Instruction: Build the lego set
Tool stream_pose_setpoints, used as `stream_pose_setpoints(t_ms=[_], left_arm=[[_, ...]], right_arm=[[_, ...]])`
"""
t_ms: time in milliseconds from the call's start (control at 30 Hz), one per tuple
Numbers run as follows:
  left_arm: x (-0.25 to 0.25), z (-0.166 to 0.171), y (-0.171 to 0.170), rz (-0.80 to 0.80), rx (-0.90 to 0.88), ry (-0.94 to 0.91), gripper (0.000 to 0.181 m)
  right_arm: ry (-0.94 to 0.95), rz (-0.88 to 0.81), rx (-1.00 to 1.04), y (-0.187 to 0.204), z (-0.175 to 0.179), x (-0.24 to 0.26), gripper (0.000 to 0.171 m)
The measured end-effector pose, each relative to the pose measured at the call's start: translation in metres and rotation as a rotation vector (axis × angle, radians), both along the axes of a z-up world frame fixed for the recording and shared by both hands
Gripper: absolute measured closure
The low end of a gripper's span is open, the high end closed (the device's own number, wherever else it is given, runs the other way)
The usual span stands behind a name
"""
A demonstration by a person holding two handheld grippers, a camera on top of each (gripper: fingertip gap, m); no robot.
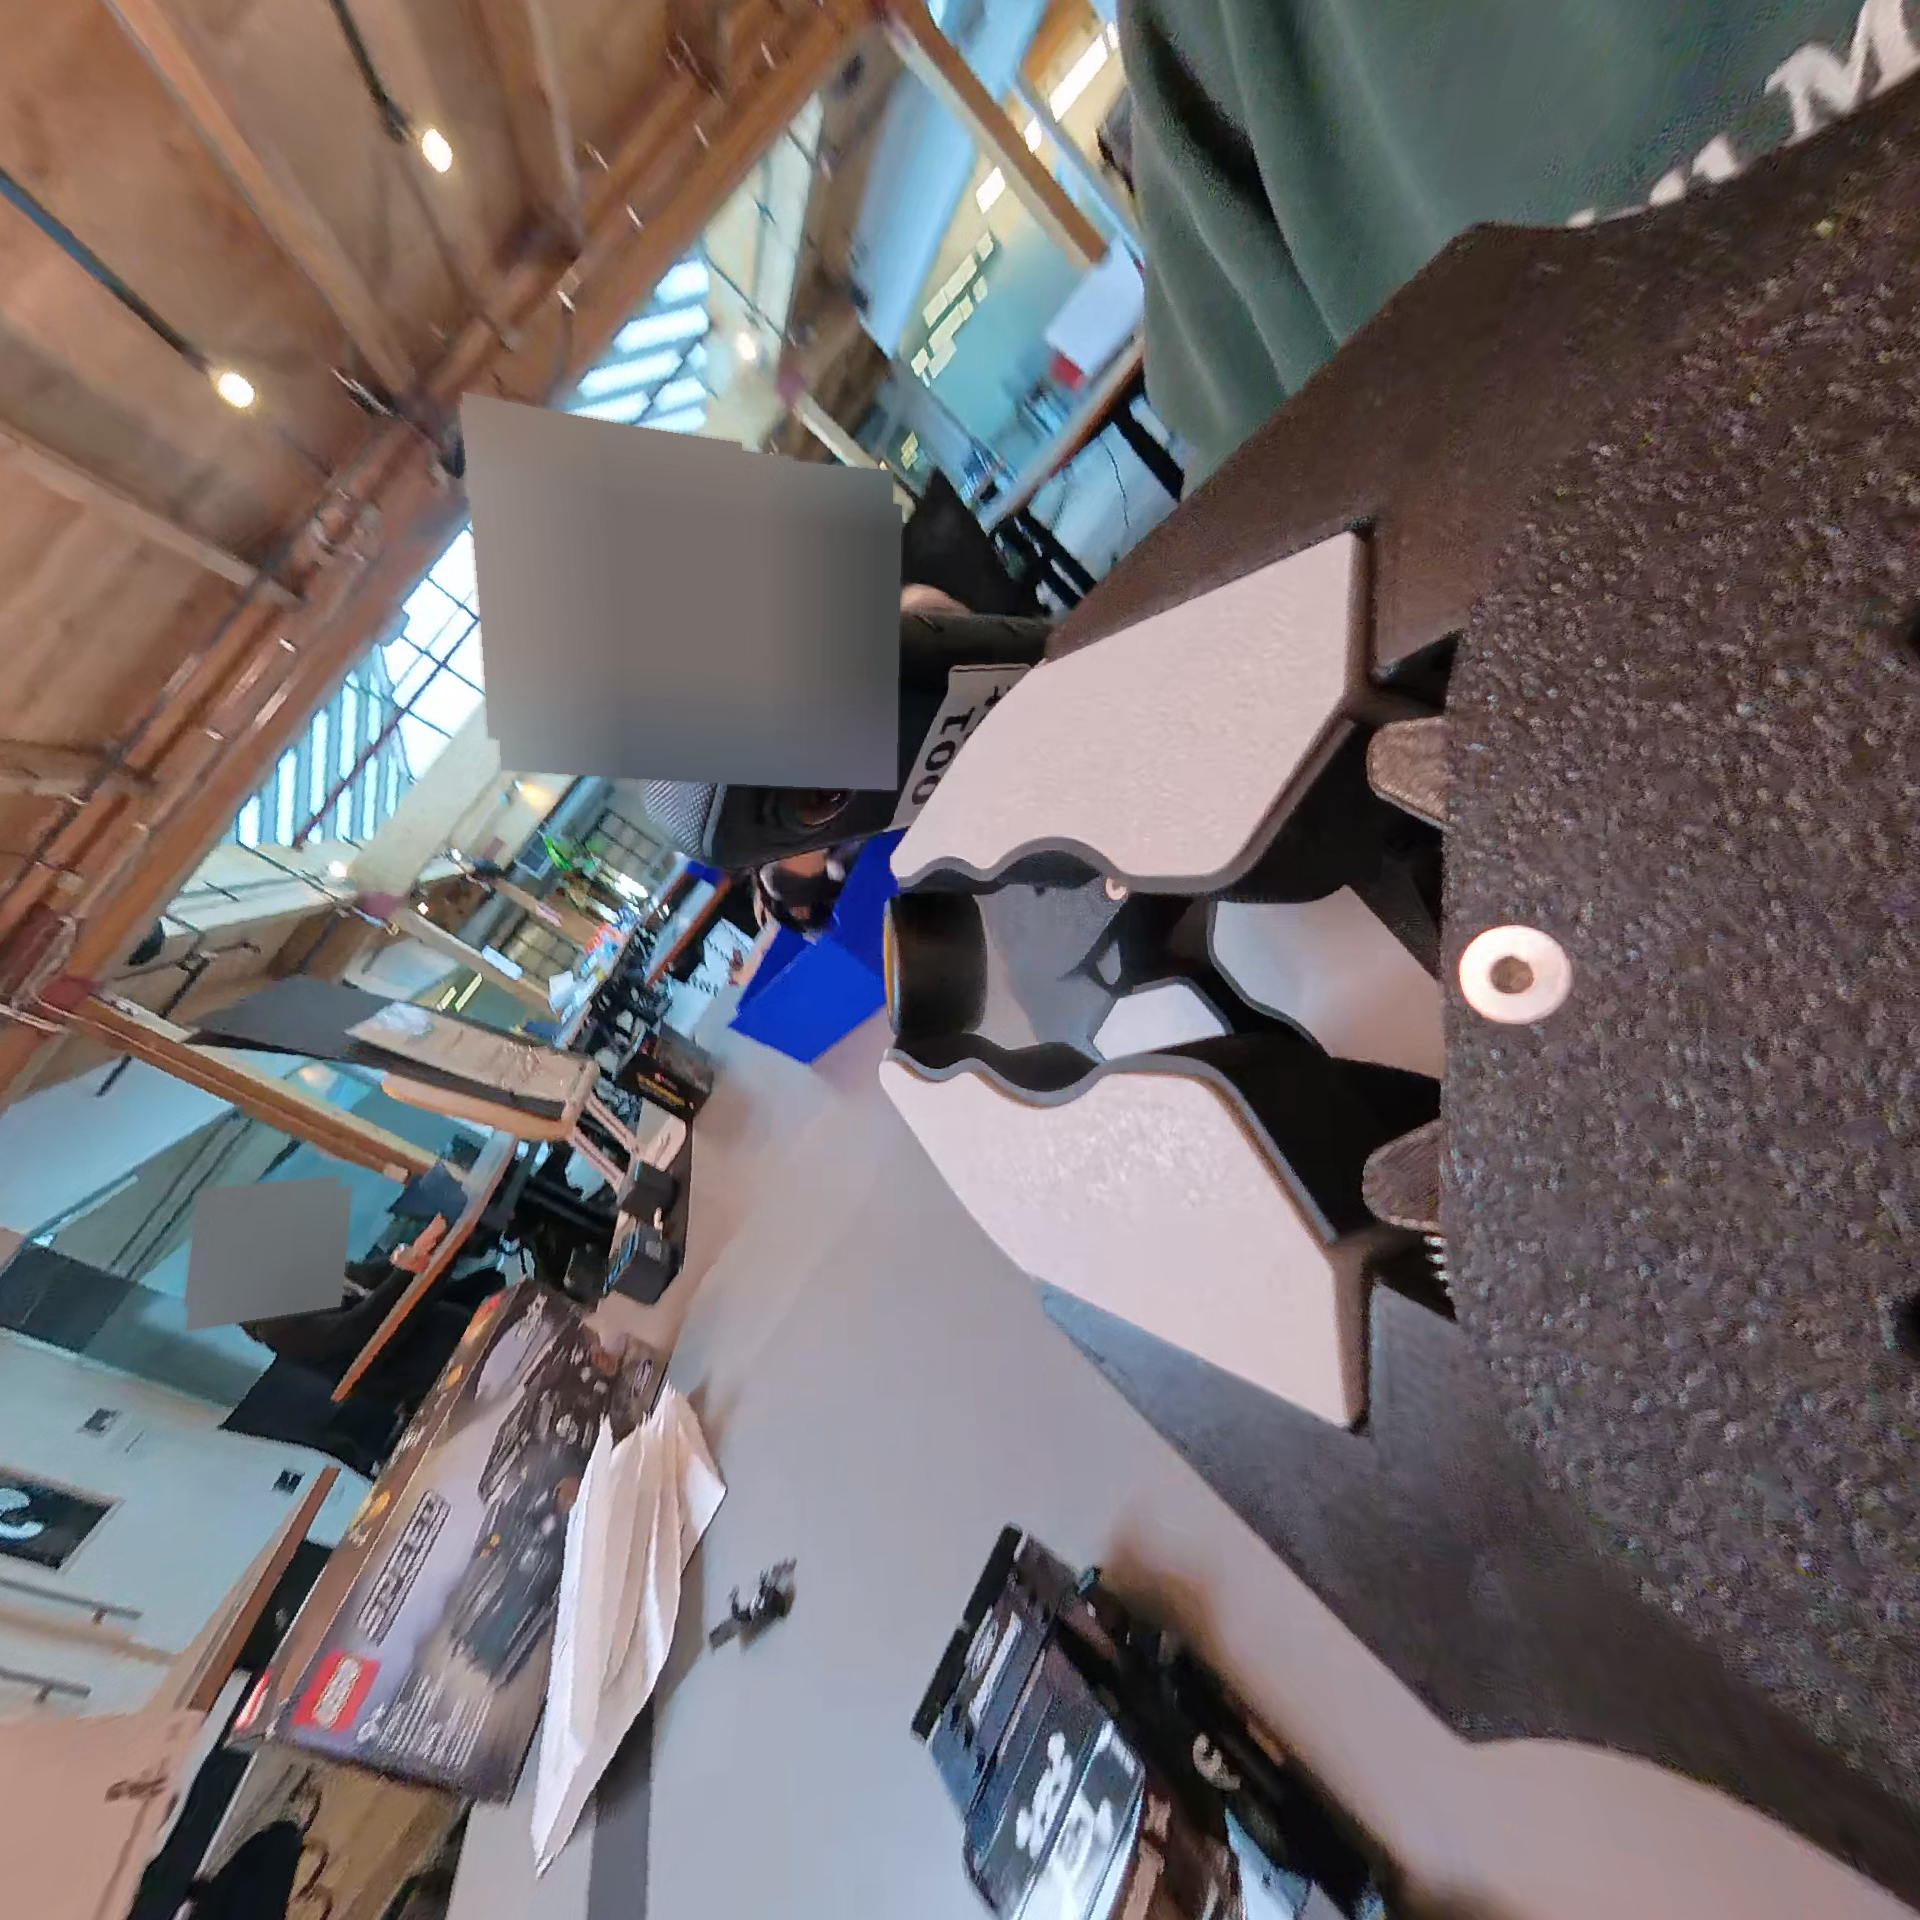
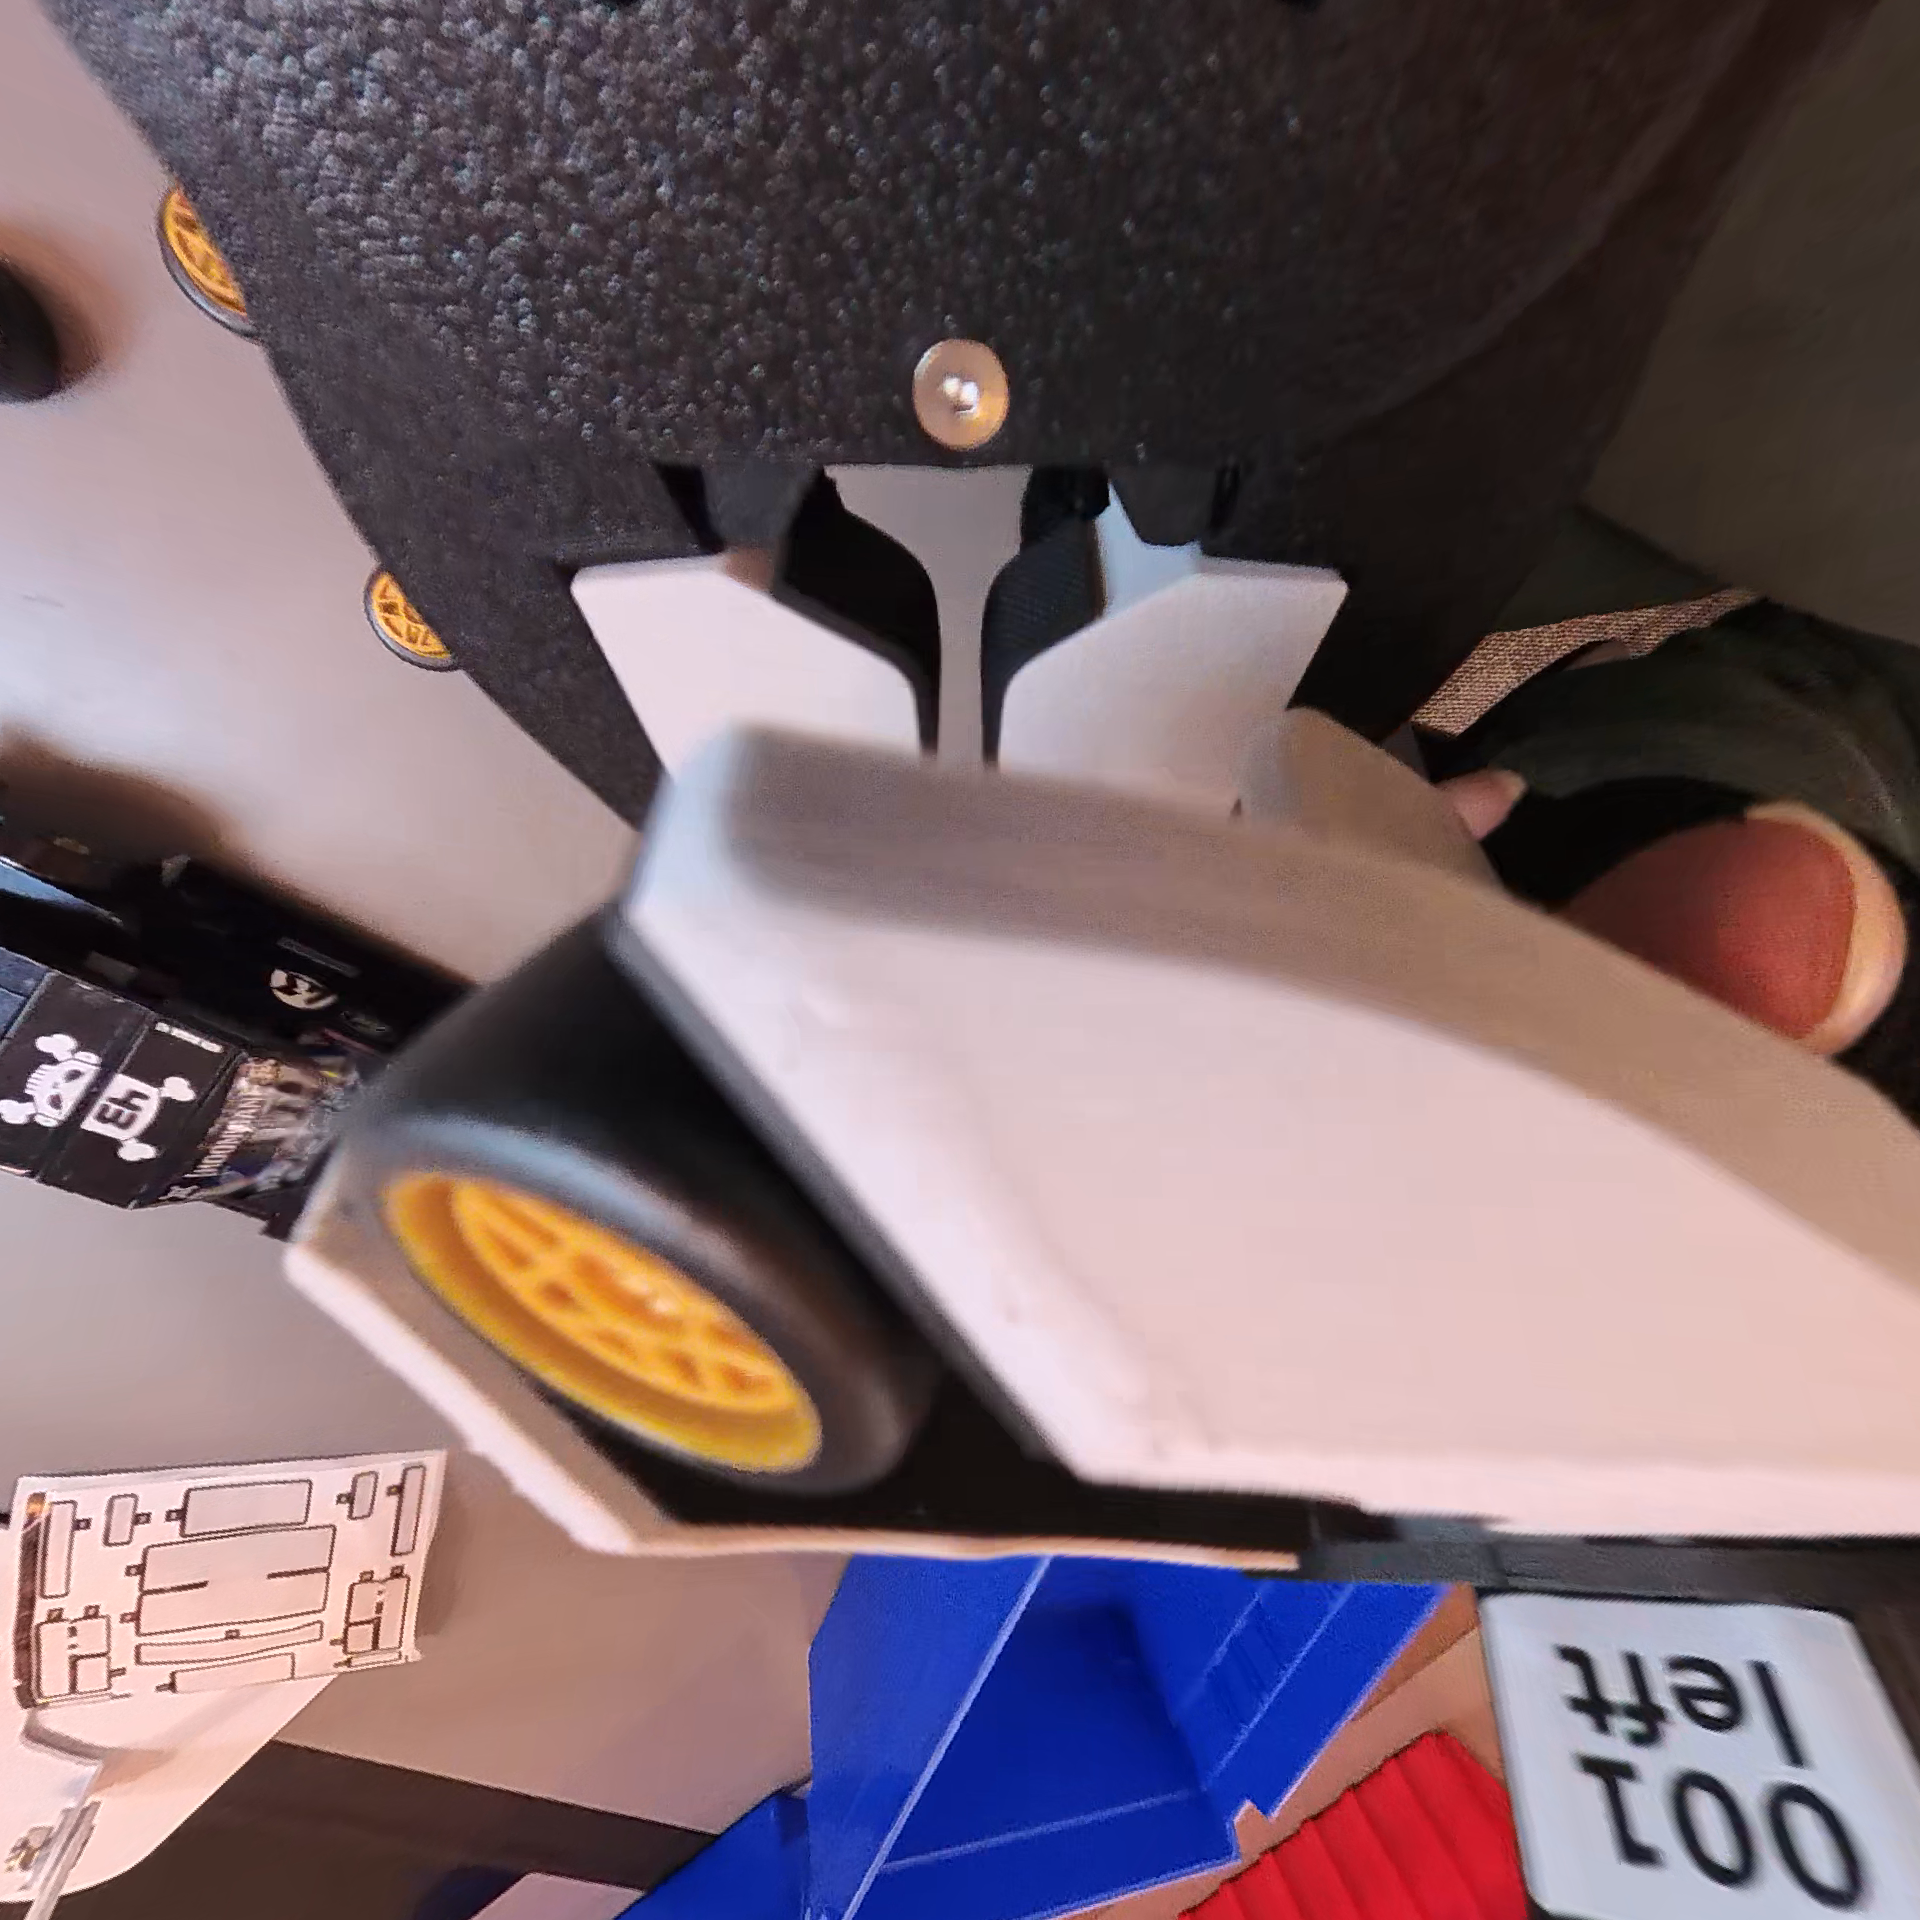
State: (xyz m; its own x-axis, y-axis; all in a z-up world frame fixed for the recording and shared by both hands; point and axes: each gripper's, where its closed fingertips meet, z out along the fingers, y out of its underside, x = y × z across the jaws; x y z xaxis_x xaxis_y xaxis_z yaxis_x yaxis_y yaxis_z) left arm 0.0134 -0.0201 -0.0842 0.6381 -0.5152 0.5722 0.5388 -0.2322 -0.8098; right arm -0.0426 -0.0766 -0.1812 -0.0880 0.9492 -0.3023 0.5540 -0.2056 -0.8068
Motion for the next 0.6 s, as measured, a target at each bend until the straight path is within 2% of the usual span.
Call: stream_pose_setpoints(t_ms=[300,600], left_arm=[[-0.009,0.004,0.0,-0.023,-0.026,-0.27,0.154],[-0.012,0.002,-0.001,0.003,-0.033,-0.319,0.154]], right_arm=[[-0.025,-0.01,-0.02,0.002,-0.004,0.0,0.171],[-0.049,-0.011,-0.029,0.002,-0.009,-0.001,0.171]])
